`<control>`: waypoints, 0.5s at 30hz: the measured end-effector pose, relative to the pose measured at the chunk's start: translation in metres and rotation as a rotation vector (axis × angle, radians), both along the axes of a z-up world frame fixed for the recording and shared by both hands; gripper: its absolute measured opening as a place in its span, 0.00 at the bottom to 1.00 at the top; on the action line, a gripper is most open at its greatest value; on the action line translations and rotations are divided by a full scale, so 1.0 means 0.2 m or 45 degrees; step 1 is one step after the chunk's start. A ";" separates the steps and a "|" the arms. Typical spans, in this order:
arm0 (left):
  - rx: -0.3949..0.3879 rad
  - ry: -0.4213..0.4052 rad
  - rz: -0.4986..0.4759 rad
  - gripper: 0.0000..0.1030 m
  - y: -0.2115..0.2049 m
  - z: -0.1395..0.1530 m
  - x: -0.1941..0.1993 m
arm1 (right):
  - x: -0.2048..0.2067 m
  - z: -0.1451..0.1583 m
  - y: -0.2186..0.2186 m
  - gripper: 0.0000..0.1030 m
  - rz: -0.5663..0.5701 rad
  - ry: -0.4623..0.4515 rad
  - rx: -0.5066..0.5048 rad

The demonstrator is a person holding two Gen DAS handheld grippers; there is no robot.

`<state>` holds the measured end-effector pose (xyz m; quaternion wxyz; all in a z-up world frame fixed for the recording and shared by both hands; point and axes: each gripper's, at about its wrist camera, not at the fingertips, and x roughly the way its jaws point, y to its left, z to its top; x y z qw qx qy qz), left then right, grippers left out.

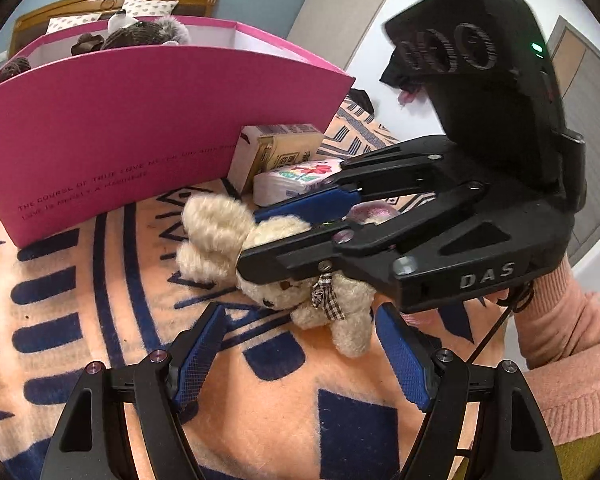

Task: Organize objects
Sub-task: 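Lift the cream teddy bear with the right gripper toward the box, then lower the cream teddy into the pink box and open the right gripper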

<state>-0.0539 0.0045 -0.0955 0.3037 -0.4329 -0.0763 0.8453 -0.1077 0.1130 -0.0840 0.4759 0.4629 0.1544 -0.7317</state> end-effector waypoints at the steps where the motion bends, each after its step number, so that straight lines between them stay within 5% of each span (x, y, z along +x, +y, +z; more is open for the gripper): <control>1: 0.008 0.003 -0.005 0.76 0.00 0.01 0.00 | 0.01 0.02 0.02 0.30 -0.007 0.018 -0.018; 10: 0.086 0.173 -0.080 0.75 0.05 0.27 -0.08 | 0.05 0.33 0.20 0.30 -0.087 0.138 -0.279; 15: 0.047 0.263 -0.066 0.65 0.05 0.45 -0.18 | -0.02 0.47 0.24 0.30 -0.147 0.220 -0.360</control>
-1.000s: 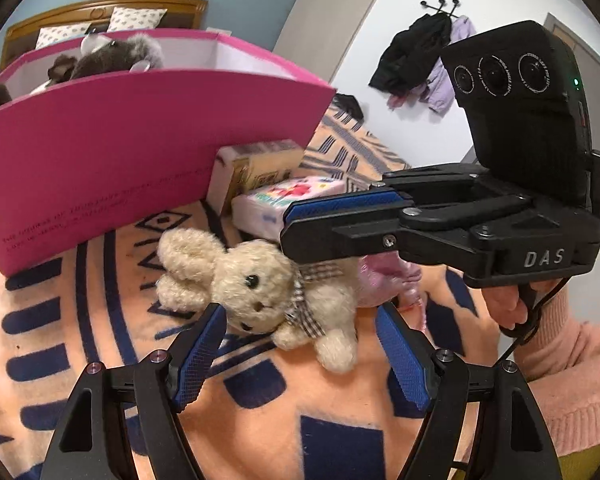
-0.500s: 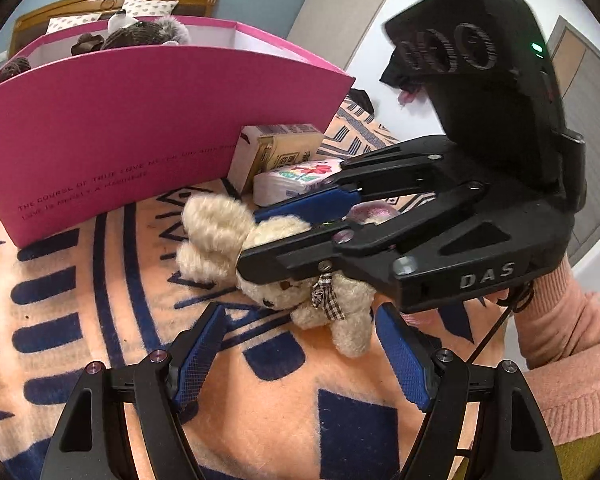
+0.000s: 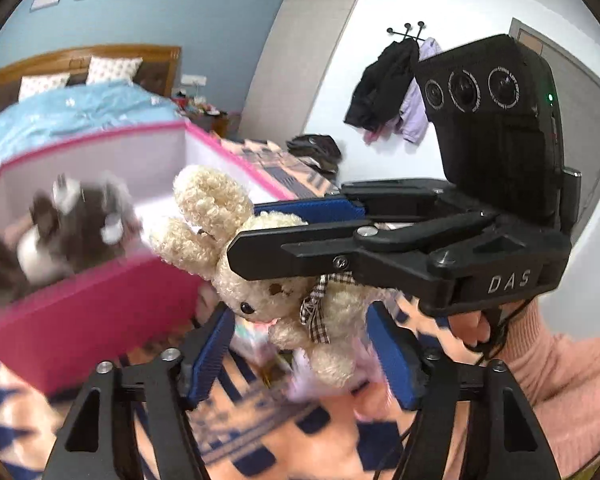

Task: Organize objects
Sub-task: 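Lower the cream teddy into the pink box and open the right gripper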

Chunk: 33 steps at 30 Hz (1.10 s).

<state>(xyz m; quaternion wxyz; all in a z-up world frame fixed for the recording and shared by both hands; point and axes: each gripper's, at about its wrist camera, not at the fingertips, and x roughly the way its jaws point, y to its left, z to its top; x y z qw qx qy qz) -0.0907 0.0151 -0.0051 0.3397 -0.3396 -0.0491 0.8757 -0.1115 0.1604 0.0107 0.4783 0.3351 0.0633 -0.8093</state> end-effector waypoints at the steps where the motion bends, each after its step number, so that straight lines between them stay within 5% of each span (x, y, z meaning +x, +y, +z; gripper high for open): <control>1: -0.022 0.017 0.012 0.63 0.01 0.04 -0.03 | -0.02 0.03 0.01 0.30 -0.014 0.011 -0.019; 14: -0.052 0.014 0.118 0.56 -0.09 0.19 -0.44 | -0.39 0.22 -0.03 0.30 -0.133 0.084 -0.124; 33: -0.264 -0.175 0.301 0.54 -0.13 0.06 -0.96 | -0.94 0.04 -0.22 0.30 -0.225 0.029 0.084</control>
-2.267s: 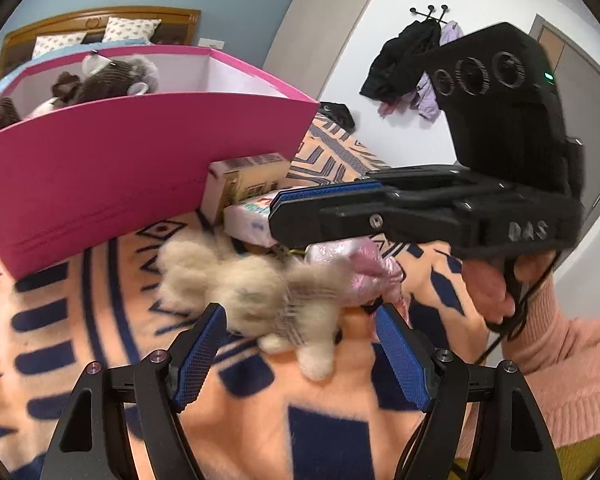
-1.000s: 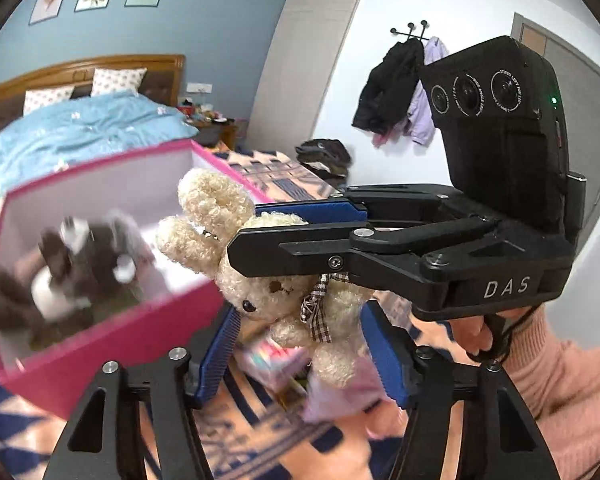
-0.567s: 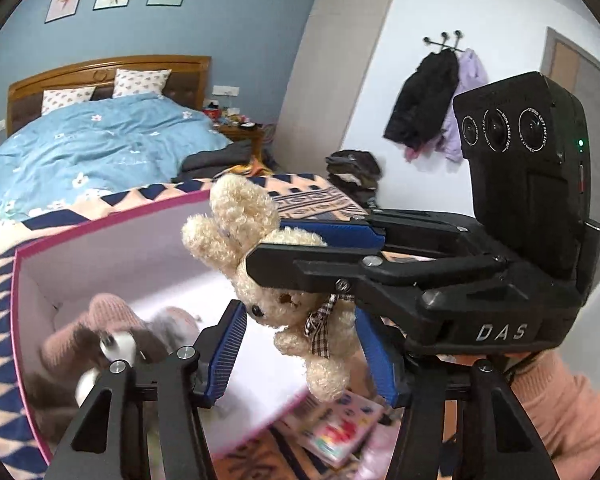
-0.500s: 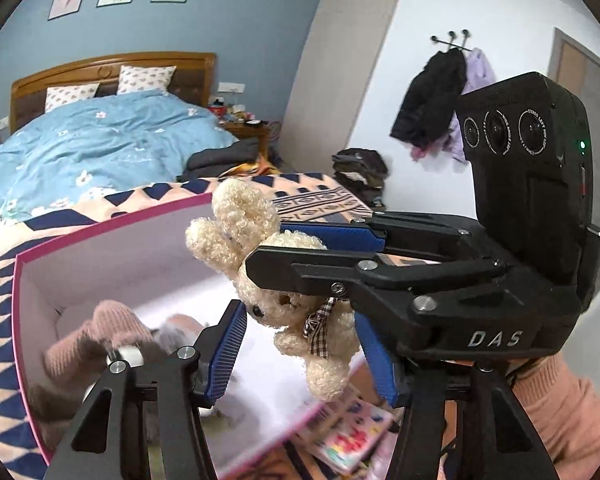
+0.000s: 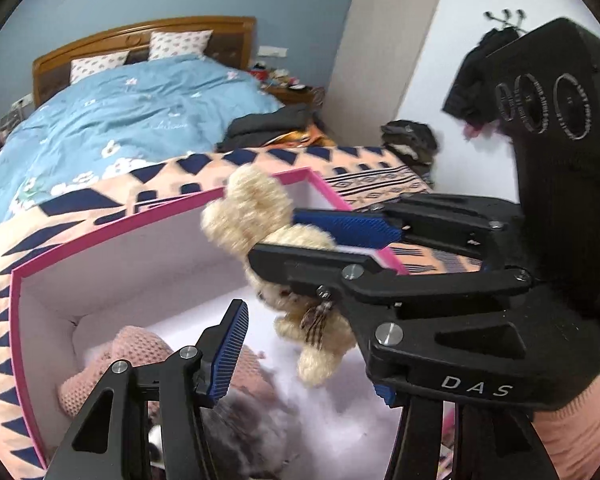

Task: Organize objects
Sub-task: 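Lower the cream teddy into the pink box and open the right gripper, then move the right gripper to the pink brocade pouch and grasp it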

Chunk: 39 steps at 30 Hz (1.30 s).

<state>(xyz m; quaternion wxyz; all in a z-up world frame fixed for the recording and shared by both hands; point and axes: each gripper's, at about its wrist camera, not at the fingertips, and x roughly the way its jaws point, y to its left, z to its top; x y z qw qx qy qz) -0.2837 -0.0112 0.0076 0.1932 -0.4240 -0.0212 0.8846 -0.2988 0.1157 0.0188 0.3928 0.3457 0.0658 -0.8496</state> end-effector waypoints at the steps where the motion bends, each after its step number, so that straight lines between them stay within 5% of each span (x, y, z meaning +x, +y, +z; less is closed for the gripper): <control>1: -0.018 -0.005 0.018 0.54 0.00 0.00 0.00 | -0.02 -0.01 -0.01 0.30 -0.011 0.004 0.015; 11: -0.052 0.054 0.055 0.55 -0.02 0.00 0.02 | -0.12 -0.04 0.06 0.33 -0.136 -0.051 0.030; 27: 0.054 0.344 -0.058 0.74 -0.06 0.19 0.59 | 0.35 0.11 0.31 0.40 -0.023 -0.008 -0.198; 32: 0.056 0.369 -0.130 0.75 -0.02 0.16 0.77 | 0.54 0.09 0.39 0.46 0.029 0.009 -0.192; 39: 0.049 0.264 -0.228 0.75 0.08 -0.01 0.90 | 0.76 -0.06 0.50 0.46 0.031 -0.003 -0.109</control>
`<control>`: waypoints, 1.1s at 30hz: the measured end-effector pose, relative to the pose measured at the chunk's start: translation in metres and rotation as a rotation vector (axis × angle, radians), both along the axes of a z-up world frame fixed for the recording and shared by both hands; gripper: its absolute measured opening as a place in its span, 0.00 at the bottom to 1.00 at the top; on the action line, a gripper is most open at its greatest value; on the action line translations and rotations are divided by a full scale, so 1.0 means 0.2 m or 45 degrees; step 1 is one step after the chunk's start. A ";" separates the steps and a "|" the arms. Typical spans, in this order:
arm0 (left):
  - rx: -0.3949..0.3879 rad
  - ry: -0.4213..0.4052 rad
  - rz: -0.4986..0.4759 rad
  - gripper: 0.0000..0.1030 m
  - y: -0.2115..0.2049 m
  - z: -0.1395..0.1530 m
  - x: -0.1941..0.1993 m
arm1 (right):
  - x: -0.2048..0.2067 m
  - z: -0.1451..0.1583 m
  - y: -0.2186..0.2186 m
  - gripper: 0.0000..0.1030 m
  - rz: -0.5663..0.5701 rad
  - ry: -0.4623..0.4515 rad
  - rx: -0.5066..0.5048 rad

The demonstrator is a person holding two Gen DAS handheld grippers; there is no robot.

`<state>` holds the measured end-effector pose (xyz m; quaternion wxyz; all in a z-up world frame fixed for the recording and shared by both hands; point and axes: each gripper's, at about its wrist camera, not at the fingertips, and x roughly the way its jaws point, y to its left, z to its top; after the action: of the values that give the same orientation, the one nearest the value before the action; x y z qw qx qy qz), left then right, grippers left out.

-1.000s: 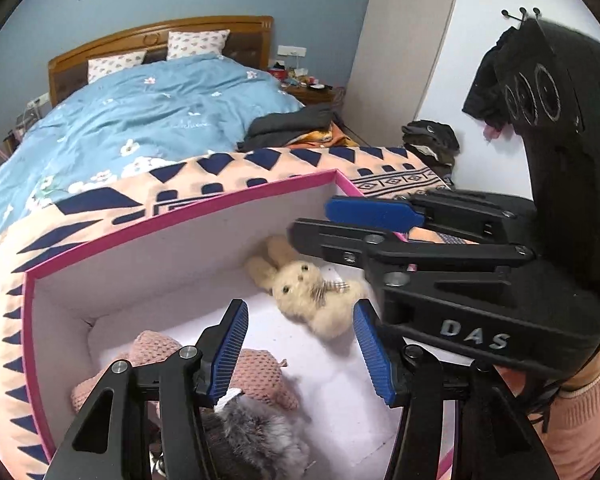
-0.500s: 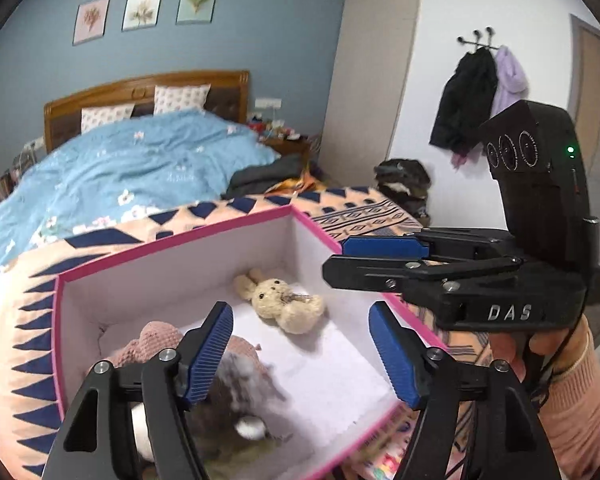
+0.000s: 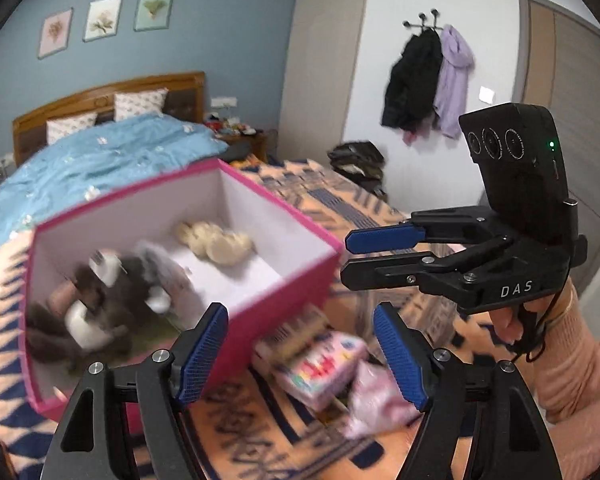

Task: Organize objects
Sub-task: 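Move the right gripper to the pink brocade pouch and grasp it, then lift the pink brocade pouch with the right gripper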

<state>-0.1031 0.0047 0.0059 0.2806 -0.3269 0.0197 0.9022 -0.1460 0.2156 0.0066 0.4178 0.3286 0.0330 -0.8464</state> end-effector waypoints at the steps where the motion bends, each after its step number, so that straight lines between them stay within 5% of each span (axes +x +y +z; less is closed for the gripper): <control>1: -0.004 -0.012 -0.009 0.75 0.01 -0.02 0.01 | 0.03 -0.03 0.02 0.46 -0.009 -0.010 0.007; 12: -0.017 -0.200 -0.116 0.75 0.13 -0.32 0.15 | 0.25 -0.41 0.18 0.46 -0.055 -0.227 0.112; 24: 0.035 -0.376 -0.146 0.74 0.17 -0.49 0.15 | 0.29 -0.47 0.12 0.46 -0.009 -0.258 0.138; 33: 0.045 -0.409 -0.152 0.68 0.18 -0.51 0.15 | 0.31 -0.48 0.13 0.24 0.000 -0.237 0.138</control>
<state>-0.0730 0.0408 -0.0958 0.3390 -0.4600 -0.0220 0.8204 -0.0850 0.2411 -0.0884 0.4007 0.4280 0.0396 -0.8091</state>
